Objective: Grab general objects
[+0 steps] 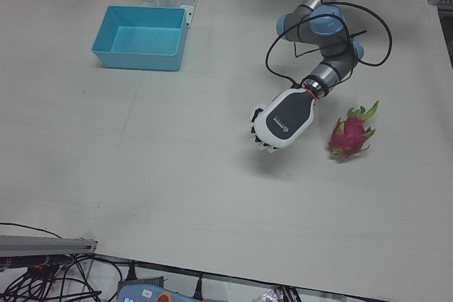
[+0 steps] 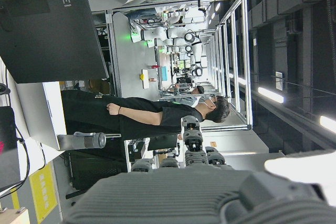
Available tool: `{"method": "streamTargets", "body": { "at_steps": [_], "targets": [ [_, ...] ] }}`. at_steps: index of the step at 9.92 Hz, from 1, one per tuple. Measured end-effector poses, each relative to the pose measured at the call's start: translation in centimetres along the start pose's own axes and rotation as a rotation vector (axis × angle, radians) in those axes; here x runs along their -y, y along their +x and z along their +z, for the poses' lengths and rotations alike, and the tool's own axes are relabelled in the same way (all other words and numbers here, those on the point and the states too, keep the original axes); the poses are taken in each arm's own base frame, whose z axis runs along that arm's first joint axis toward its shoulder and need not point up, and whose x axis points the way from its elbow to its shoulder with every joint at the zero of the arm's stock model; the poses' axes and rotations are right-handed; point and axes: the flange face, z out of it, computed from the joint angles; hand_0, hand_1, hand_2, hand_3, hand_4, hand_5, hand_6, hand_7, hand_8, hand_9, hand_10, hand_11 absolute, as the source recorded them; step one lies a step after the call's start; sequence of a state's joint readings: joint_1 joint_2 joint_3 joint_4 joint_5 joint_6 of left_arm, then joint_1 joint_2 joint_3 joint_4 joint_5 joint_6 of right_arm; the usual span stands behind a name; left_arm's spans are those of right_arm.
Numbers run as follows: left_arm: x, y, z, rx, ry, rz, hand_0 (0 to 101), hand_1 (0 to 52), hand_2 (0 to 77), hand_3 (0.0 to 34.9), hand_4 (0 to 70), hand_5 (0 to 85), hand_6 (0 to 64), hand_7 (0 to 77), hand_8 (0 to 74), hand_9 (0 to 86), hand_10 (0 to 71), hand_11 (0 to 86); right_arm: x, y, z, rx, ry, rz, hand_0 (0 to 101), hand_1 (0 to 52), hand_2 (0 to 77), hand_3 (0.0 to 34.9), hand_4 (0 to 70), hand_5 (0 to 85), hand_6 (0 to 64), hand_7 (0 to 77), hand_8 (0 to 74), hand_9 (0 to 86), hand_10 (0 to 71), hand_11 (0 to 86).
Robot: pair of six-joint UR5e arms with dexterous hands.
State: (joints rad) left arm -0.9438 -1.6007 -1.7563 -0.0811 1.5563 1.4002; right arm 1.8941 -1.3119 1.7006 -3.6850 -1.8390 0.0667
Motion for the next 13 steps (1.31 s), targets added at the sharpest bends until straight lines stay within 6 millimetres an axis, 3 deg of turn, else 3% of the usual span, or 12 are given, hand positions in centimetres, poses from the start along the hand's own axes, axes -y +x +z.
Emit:
{"method": "streamTargets", "body": {
  "at_steps": [2,3,4,5,6,7,8,9,10,11,12,13],
  "targets": [
    [-0.1,1.0,-0.1,0.014,0.001,-0.02,48,1.1,60.0,0.0,69.8,79.1,73.6,71.4,70.4,70.4,70.4,70.4,0.0,0.0,0.0,0.0,0.0,0.0,0,5.4,1.6,0.0,0.0,0.5,0.0,0.0,0.0,0.5,0.0,0.5],
    [0.1,1.0,-0.4,0.039,0.008,-0.022,45,1.1,60.0,0.0,69.8,72.5,72.0,70.4,70.4,70.4,70.4,70.4,0.0,0.0,0.0,0.0,0.0,0.0,0,5.4,1.6,0.0,0.0,0.5,0.0,0.0,0.0,0.5,0.0,0.5],
    [0.8,0.8,-1.1,0.065,0.026,-0.02,50,1.1,39.3,0.0,69.8,51.8,55.1,62.7,55.1,52.9,69.8,70.4,0.0,0.0,0.0,0.0,0.0,0.0,0,5.4,1.6,0.0,0.0,0.5,0.0,0.0,0.0,0.5,0.0,0.5],
    [2.5,0.7,-2.2,0.085,0.061,-0.013,51,1.1,27.8,0.0,68.7,42.0,46.4,54.0,45.3,43.6,56.7,52.4,0.0,0.0,0.0,0.0,0.0,0.0,0,5.4,1.6,0.0,0.0,0.5,0.0,0.0,0.0,0.5,0.0,0.5],
    [5.1,0.8,-3.7,0.101,0.103,-0.002,51,1.1,27.8,0.0,68.7,42.0,46.4,54.0,45.3,43.6,56.7,52.4,0.0,0.0,0.0,0.0,0.0,0.0,0,5.4,1.6,0.0,0.0,0.5,0.0,0.0,0.0,0.5,0.0,0.5],
    [8.2,1.2,-5.6,0.124,0.142,0.009,51,0.5,16.4,0.0,56.7,21.3,26.2,35.5,24.0,24.0,39.3,32.2,0.0,0.0,0.0,0.0,0.0,0.0,0,5.4,1.6,0.0,0.0,0.5,0.0,0.0,0.0,0.5,0.0,0.5],
    [11.7,1.8,-7.7,0.15,0.181,0.019,51,0.5,14.7,0.0,48.0,9.8,12.5,25.1,8.7,13.1,27.8,20.2,0.0,0.0,0.0,0.0,0.0,0.0,0,5.4,1.6,0.0,0.0,0.5,0.0,0.0,0.0,0.5,0.0,0.5],
    [13.8,2.1,-9.4,0.17,0.209,0.021,51,0.5,14.7,0.0,48.0,9.8,12.5,25.1,8.7,13.1,27.8,20.2,0.0,0.0,0.0,0.0,0.0,0.0,0,5.4,1.6,0.0,0.0,0.5,0.0,0.0,0.0,1.1,0.0,0.5],
    [15.3,2.0,-10.8,0.192,0.232,0.016,51,0.5,22.4,0.0,28.4,2.7,1.1,12.0,1.6,2.2,2.2,3.3,0.0,0.0,0.0,0.0,0.0,0.0,0,5.4,1.6,0.0,0.0,0.5,0.0,0.0,0.0,1.1,0.0,0.5],
    [16.1,1.3,-11.9,0.218,0.248,0.008,51,0.5,22.4,0.0,28.4,2.7,1.1,12.0,1.6,2.2,2.2,3.3,0.0,0.0,0.0,0.0,0.0,0.0,0,5.4,1.6,0.0,0.0,0.5,0.0,0.0,0.0,0.5,0.0,0.5],
    [16.5,0.1,-12.7,0.241,0.258,-0.001,52,0.5,26.7,0.0,0.0,2.7,1.1,9.8,1.6,1.6,1.1,1.1,0.0,0.0,0.0,0.0,0.0,0.0,0,5.4,1.6,0.0,0.0,0.5,0.0,0.0,0.0,0.5,0.0,0.5],
    [16.8,-1.0,-13.3,0.259,0.264,-0.006,52,0.5,26.7,0.0,0.0,2.7,1.1,9.8,1.6,1.6,1.1,1.1,0.0,0.0,0.0,0.0,0.0,0.0,0,5.4,1.6,0.0,0.0,0.5,0.0,0.0,0.0,0.5,0.0,0.5]
  ]
}}
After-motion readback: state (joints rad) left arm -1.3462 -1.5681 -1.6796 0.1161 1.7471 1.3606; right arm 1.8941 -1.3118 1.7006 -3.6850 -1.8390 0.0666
